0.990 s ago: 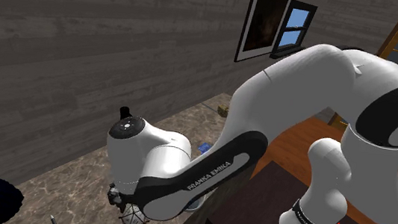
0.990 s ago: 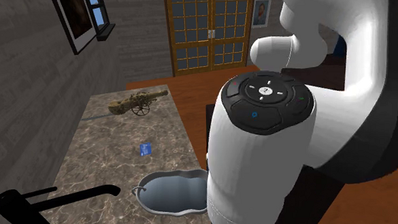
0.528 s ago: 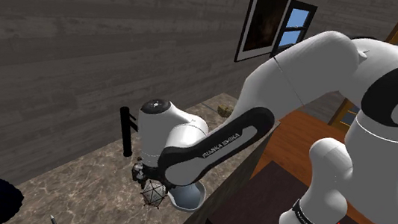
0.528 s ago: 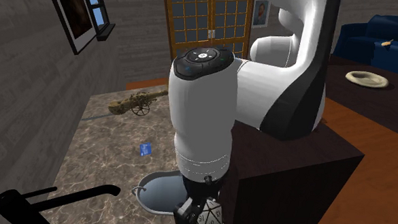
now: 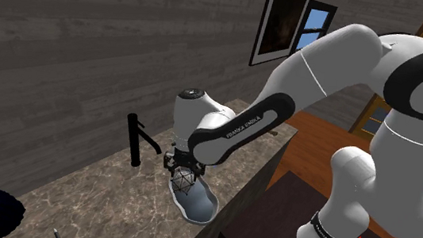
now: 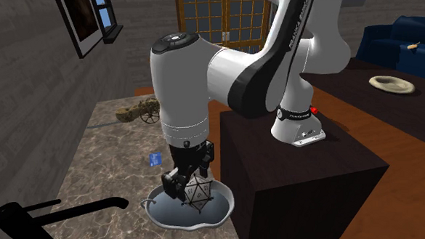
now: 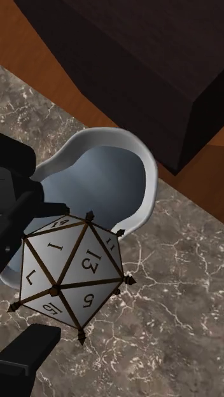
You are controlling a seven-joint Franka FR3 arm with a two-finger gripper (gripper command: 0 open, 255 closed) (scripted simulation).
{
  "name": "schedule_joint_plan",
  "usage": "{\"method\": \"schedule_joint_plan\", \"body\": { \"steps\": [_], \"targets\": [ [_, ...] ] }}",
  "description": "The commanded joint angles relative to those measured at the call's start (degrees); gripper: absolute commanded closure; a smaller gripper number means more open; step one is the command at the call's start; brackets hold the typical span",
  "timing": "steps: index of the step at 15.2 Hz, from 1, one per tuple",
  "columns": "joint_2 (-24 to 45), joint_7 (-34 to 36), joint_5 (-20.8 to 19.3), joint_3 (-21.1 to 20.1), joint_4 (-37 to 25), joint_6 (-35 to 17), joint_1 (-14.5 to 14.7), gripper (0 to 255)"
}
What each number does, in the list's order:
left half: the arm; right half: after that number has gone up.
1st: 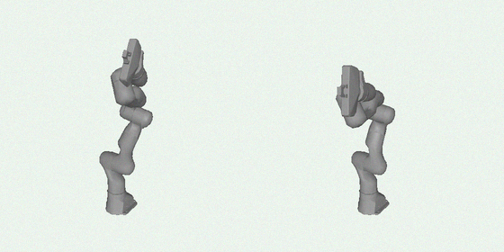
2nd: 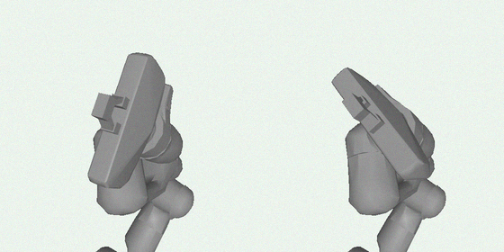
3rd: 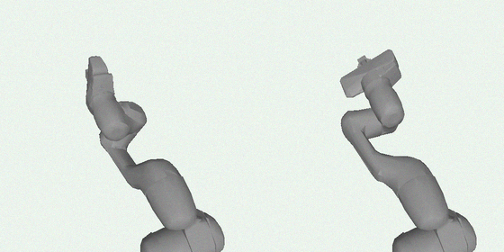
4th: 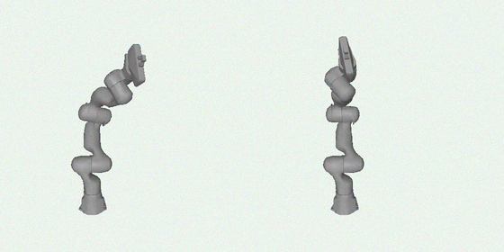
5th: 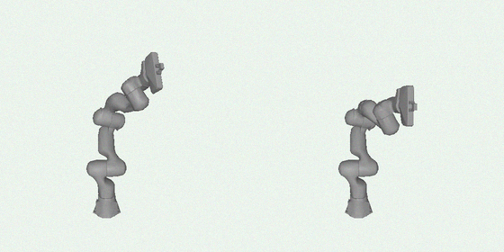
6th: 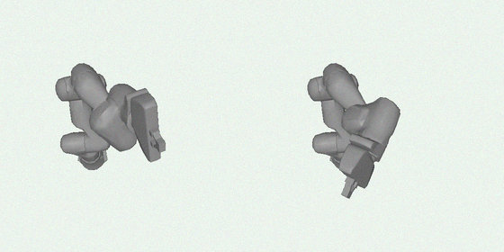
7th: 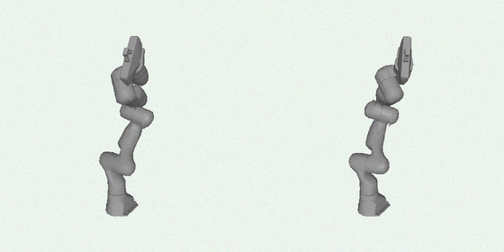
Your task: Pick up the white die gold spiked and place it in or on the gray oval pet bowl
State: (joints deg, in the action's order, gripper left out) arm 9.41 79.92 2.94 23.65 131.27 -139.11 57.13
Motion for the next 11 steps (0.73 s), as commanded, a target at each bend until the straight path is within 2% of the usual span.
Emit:
{"method": "schedule_joint_plan", "body": {
  "steps": [1,5,11],
  "targets": [
    [-1.07,-2.31,-0.43,1.11,1.21,-0.27,-1.36,255],
    [-2.48,-7.72,-0.98,3.70,2.53,-0.37,-4.56,255],
    [0.87,-10.05,1.60,3.24,3.21,-4.02,-5.39,255]
  ]
}}
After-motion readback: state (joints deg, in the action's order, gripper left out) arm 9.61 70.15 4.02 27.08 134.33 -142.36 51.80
